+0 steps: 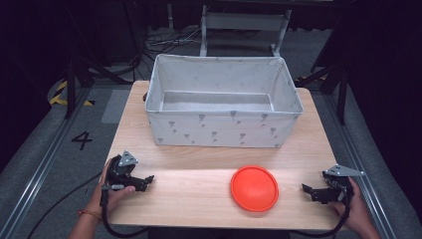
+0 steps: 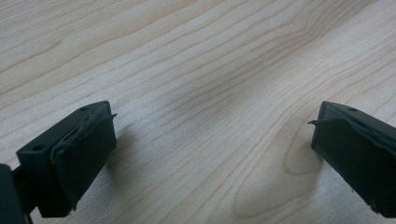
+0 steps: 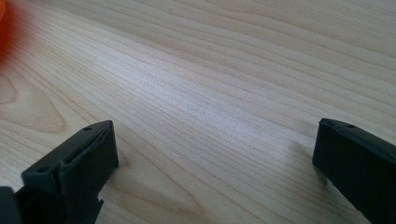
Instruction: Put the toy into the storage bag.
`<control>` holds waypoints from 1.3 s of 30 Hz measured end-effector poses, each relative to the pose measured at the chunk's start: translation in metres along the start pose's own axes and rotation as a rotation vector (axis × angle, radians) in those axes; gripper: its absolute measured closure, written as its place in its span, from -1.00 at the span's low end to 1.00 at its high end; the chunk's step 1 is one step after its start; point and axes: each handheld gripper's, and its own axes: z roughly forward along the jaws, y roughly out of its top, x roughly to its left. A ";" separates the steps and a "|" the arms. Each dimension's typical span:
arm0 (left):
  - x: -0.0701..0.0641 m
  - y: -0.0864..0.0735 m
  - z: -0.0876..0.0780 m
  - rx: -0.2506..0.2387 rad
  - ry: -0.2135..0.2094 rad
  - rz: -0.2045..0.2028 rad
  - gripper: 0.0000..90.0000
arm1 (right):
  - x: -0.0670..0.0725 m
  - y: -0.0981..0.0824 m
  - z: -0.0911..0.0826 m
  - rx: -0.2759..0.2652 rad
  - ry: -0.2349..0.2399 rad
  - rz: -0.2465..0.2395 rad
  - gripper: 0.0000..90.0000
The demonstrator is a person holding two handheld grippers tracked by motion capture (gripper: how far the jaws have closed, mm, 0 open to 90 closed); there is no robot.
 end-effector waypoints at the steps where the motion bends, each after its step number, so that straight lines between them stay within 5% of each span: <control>1: 0.000 0.000 0.000 -0.001 0.000 -0.004 -0.99 | 0.000 -0.001 0.000 -0.006 0.004 -0.002 -0.99; 6: 0.000 0.000 0.000 -0.002 0.003 -0.002 -0.99 | -0.001 -0.002 -0.001 -0.007 0.024 -0.023 -0.99; 8: 0.000 0.000 0.000 -0.001 0.002 -0.001 -0.99 | 0.000 -0.002 -0.002 0.000 0.077 -0.082 -0.99; 12: 0.000 0.000 0.000 0.000 0.011 -0.007 -0.99 | -0.001 0.001 -0.002 0.022 0.095 -0.102 -0.98; 14: 0.000 0.000 -0.001 0.000 0.012 -0.011 -0.99 | 0.000 0.005 -0.003 0.043 0.101 -0.104 -0.82; 16: 0.000 -0.001 -0.001 0.000 0.012 -0.011 -0.99 | 0.001 0.011 -0.005 0.042 0.131 -0.113 -0.45; 19: 0.000 -0.001 -0.001 0.001 0.014 -0.011 -0.99 | 0.004 0.019 -0.007 0.027 0.158 -0.101 -0.66; 22: 0.000 -0.001 -0.001 0.000 0.012 -0.011 -0.99 | 0.019 0.040 -0.006 0.016 0.253 -0.130 -0.57; 32: 0.000 -0.001 -0.001 0.000 0.013 -0.013 -0.99 | 0.070 0.085 0.036 0.078 0.387 -0.272 -0.53; 39: 0.000 -0.001 0.000 -0.002 0.014 -0.012 -0.99 | 0.087 0.096 0.068 0.134 0.385 -0.322 -0.52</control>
